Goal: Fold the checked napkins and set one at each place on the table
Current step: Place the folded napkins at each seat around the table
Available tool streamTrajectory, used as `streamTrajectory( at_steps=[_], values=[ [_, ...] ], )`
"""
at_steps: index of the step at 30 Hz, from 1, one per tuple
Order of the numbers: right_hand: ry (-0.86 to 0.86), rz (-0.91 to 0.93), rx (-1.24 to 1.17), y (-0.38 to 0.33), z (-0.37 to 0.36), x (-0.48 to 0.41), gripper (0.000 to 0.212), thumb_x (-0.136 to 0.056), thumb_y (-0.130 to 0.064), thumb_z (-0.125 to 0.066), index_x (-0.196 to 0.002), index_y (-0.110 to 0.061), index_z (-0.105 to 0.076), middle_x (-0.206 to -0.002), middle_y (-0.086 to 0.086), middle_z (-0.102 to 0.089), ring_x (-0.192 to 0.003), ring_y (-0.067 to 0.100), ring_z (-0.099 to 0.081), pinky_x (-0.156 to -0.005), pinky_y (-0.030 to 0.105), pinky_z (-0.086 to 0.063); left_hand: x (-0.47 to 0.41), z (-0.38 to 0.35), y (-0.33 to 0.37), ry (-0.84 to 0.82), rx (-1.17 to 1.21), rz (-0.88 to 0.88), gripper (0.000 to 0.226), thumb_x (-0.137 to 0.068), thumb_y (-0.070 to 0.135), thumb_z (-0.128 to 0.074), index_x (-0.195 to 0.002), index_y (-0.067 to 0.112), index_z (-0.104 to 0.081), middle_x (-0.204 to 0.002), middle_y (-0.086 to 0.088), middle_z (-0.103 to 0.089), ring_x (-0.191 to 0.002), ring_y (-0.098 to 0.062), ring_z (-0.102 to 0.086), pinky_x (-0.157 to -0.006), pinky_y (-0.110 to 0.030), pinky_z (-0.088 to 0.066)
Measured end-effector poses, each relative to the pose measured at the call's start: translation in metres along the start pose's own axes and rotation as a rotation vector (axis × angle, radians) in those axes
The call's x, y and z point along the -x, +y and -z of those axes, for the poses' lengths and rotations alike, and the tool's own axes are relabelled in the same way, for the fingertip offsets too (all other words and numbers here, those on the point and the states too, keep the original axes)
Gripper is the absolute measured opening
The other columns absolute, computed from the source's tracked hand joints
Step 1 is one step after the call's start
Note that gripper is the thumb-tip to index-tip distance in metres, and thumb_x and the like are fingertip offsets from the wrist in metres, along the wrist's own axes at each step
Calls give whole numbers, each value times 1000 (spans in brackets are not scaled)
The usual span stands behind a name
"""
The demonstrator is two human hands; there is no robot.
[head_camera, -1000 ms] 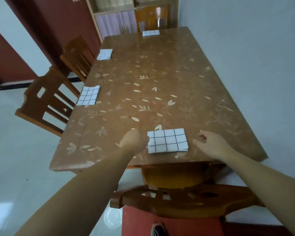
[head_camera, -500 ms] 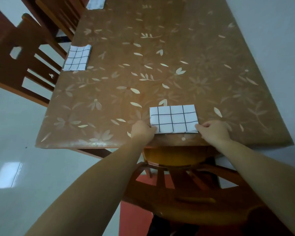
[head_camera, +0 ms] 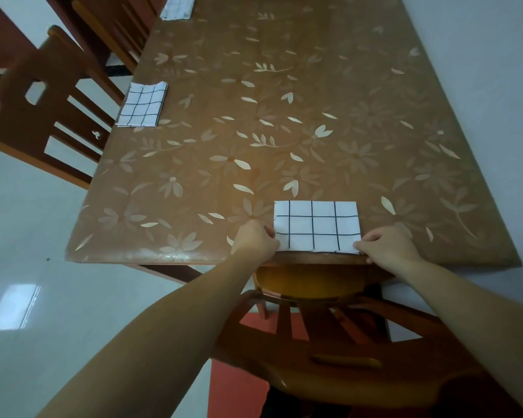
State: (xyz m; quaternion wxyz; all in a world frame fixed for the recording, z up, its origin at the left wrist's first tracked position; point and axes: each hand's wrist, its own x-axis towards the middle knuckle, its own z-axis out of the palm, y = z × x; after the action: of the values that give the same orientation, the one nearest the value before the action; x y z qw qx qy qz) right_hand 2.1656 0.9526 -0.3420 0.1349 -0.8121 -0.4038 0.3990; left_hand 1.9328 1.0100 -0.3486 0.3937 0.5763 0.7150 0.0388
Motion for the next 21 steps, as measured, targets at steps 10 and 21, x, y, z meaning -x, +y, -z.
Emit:
streamTrajectory(
  at_steps=[10,21],
  values=[
    [-16,101,51,-3,-2,-6,18,-90,-23,-66,-84,-7,-72,-74,4,-66,-78,23,-63,-66,30,-46,0,0,-10,25,1,-22,21,-89,18,-68,-111,17,-66,-109,-2,-68,-96,-18,-63,-86,-29,-55],
    [25,177,315,2,-14,-18,19,-84,-30,-72,-78,-17,-60,-75,-1,-60,-68,15,-55,-58,30,-44,6,3,-12,46,-217,-193,24,-93,16,-60,-117,20,-56,-105,-3,-64,-93,-21,-60,-83,-31,-53]
  ],
)
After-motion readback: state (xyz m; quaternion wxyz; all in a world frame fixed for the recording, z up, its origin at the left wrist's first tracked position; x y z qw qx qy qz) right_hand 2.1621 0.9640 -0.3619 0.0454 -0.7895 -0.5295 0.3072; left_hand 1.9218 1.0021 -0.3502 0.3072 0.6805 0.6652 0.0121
